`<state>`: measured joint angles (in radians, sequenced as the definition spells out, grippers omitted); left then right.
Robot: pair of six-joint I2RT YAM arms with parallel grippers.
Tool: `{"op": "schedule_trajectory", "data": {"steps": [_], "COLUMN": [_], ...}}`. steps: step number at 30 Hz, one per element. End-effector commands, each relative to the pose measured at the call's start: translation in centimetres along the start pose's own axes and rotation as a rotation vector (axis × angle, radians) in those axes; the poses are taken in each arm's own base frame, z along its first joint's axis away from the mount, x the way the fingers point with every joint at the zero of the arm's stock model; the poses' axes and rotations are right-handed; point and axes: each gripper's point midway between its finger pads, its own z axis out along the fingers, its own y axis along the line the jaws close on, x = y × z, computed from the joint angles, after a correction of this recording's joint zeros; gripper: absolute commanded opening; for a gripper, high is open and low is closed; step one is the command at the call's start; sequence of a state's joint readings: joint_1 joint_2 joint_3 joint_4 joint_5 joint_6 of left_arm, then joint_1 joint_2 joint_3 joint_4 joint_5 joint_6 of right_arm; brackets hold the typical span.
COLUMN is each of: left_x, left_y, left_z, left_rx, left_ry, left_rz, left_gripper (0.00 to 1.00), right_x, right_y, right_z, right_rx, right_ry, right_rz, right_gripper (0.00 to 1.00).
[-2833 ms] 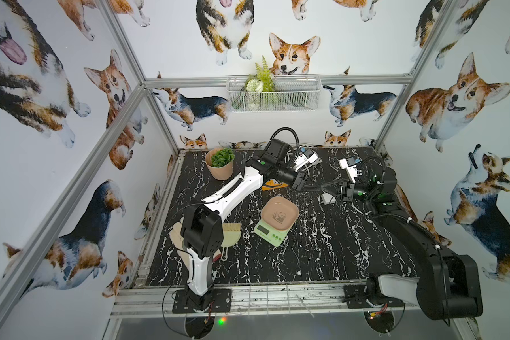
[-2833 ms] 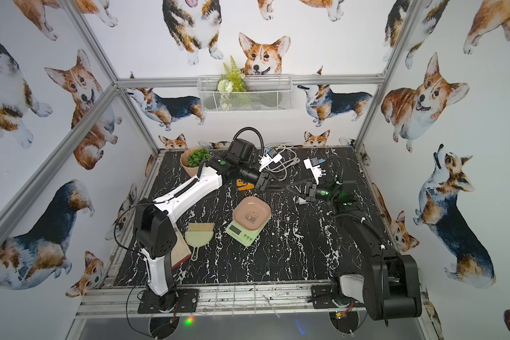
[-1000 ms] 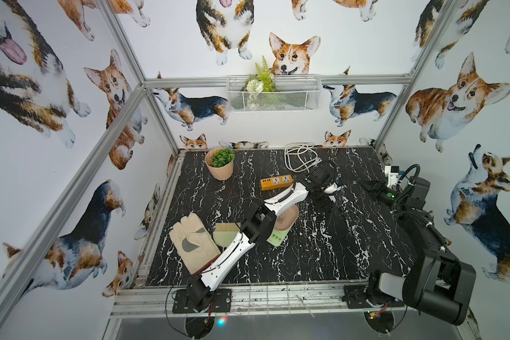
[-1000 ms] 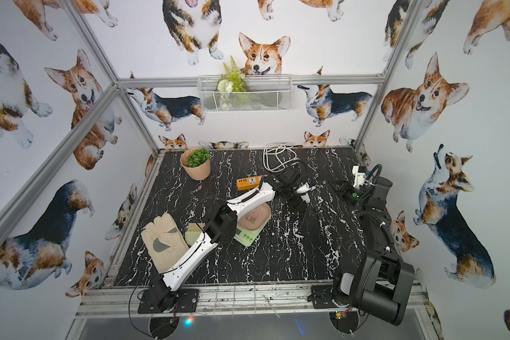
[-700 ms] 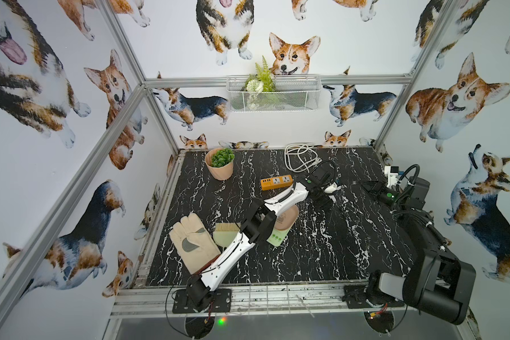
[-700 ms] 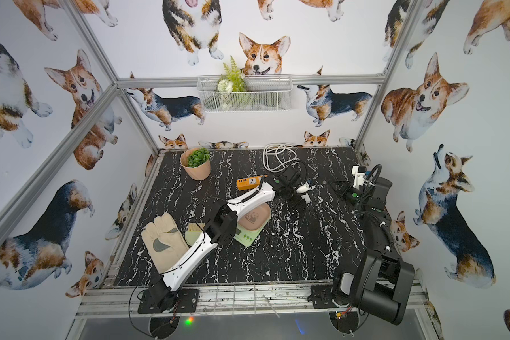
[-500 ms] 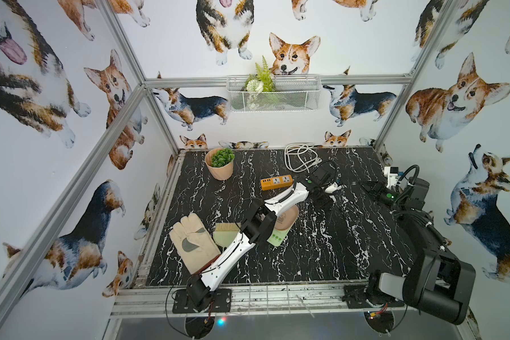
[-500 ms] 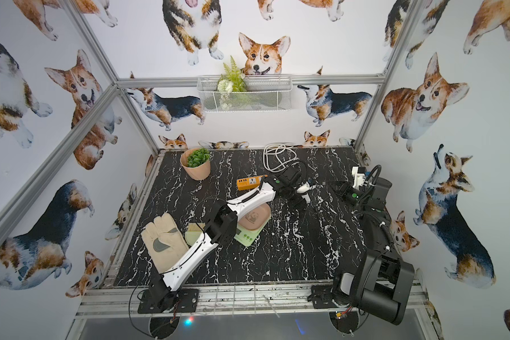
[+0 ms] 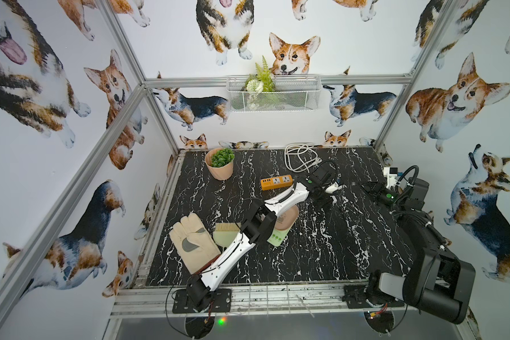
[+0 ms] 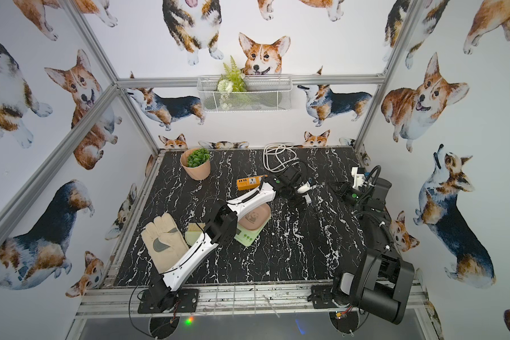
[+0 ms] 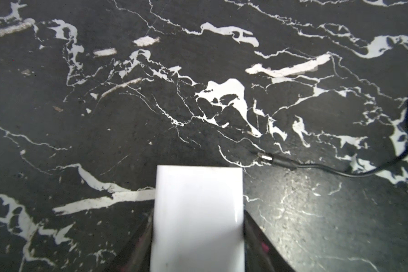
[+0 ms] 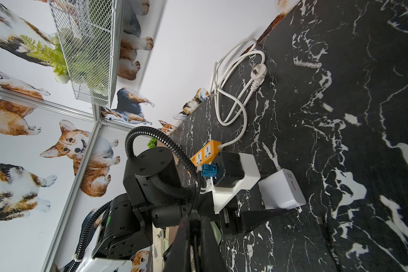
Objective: Charge the electronic scale
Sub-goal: Pick up the plug from the center of the board.
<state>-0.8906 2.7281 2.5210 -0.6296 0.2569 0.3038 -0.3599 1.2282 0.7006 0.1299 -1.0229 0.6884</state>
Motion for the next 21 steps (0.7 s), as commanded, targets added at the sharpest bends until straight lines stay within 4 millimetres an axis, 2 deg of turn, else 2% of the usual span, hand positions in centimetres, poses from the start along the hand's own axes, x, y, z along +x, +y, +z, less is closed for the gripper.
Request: {"op": "schedule_trajectory", "data": {"steps": [1,3,6,8,12,14,16,21], "left_x": [0.2,0.2,0.5,0.4,-0.7,-1.6,-2.7,-3.8], "left_y": [-0.1,-0.4,-0.5,-0.6,-1.1,-1.3,-1.6,-1.9], "left_z": [0.0,-0.1,-0.1,-0.4,-2.3,-3.9,-6.3,-12.3], "left_rx": [0.001,0.009,0.014,0.016,0.028,0.027,0.018,-0.028], "left_ry": [0.012,0.015,0.022,0.021,-0.013,-0.049,-0.104,-0.238], "left_rz": [0.028,0.029,0.024,0.014,-0.002,0.004,0.017,0.049], "left_gripper": [0.54,0.53,0.43,0.41,0.35,0.31,0.28,0.27], "right_x": [-0.2,-0.2,-0.3,-0.3,-0.1,0.1,0.4,1.6], "right_y": [0.5,0.5,0.5,0.3,-0.1,0.0,0.6,1.2], "right_z": [0.0,0.0,0.0,0.1,0.2,0.3,0.7,1.7], "right_rx": [-0.021,-0.021,-0.02,-0.019,-0.014,-0.029,-0.08,-0.117], "right_ry": [-0.003,-0.004,-0.005,-0.003,0.004,0.016,0.03,0.077], "right_rz": [-0.015,-0.015,-0.012,-0.008,0.01,0.027,0.045,0.092], "right_gripper": [0.0,0.0,0.0,0.0,0.0,0.0,0.0,0.0]}}
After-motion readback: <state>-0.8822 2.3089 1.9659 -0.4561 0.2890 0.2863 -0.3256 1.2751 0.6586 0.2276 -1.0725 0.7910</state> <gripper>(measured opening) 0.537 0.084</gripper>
